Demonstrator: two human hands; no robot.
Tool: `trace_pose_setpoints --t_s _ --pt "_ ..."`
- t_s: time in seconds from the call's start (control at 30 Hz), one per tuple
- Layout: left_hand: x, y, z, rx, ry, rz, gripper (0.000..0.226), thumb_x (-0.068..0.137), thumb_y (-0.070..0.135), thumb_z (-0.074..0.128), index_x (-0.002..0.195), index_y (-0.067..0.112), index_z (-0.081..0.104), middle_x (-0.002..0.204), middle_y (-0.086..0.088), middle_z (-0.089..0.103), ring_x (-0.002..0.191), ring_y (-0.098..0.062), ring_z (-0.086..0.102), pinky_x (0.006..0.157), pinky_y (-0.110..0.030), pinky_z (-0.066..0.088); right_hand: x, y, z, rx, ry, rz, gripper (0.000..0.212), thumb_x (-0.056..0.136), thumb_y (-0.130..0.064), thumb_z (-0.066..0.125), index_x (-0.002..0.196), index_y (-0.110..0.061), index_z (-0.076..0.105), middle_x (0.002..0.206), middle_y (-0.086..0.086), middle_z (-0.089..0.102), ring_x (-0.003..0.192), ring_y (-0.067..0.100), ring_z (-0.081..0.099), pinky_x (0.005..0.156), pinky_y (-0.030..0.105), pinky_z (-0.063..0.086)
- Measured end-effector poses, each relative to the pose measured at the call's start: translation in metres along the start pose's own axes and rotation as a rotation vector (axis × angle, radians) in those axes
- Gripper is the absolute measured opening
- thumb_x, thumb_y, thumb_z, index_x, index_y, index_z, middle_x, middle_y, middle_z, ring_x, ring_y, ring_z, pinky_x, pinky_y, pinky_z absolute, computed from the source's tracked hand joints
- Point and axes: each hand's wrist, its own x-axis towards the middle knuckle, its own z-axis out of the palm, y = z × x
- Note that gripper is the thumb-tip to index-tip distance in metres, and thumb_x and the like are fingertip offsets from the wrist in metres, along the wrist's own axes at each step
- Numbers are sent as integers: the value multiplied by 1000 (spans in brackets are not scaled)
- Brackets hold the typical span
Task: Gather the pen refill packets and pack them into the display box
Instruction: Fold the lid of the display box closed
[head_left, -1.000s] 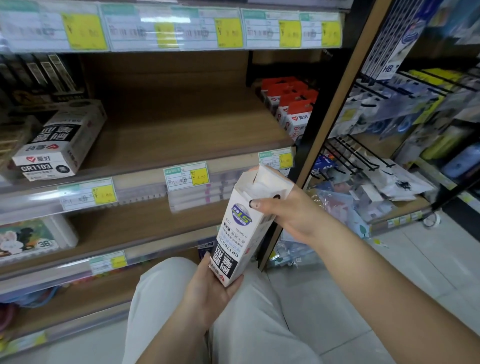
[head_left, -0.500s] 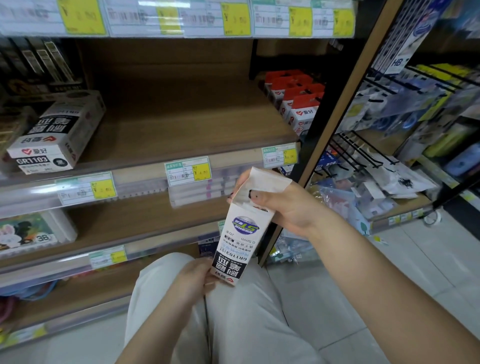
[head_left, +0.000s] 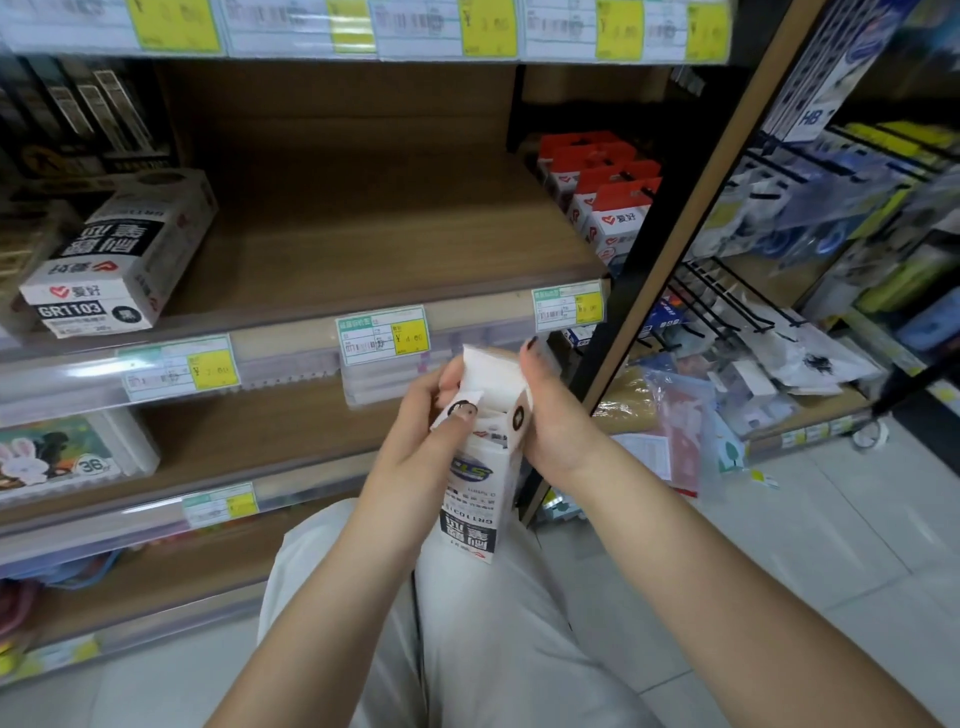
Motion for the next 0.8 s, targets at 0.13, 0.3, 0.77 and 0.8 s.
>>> trace_pose_setpoints --t_s 0.13,0.3,0.77,0.8 --pt "9 4 6 -129 13 -80 38 92 -3 39 110 26 57 92 15 72 86 2 66 69 -11 49 1 1 4 -94 239 -52 44 80 -53 42 80 -21 72 78 0 71 78 15 65 79 30 48" --pt "12 7 14 -12 50 -87 33 92 3 44 111 24 61 98 2 70 80 -3 65 64 -11 48 -2 -5 10 -502 417 -334 28 87 -18 37 86 -17 65 81 -12 66 79 1 59 73 19 45" --pt "27 -4 9 71 137 -77 23 93 13 48 108 22 62 88 -1 70 73 -7 63 61 -16 48 -7 12 2 -631 326 -348 28 88 -14 47 111 -28 54 99 -3 65 91 14 61 82 27 49" --pt "28 -3 7 25 126 -93 23 93 11 47 109 21 62 90 -2 71 75 -8 64 63 -18 50 -7 11 1 -573 296 -315 31 88 -14 46 110 -35 53 103 -8 64 96 14 61 87 29 48"
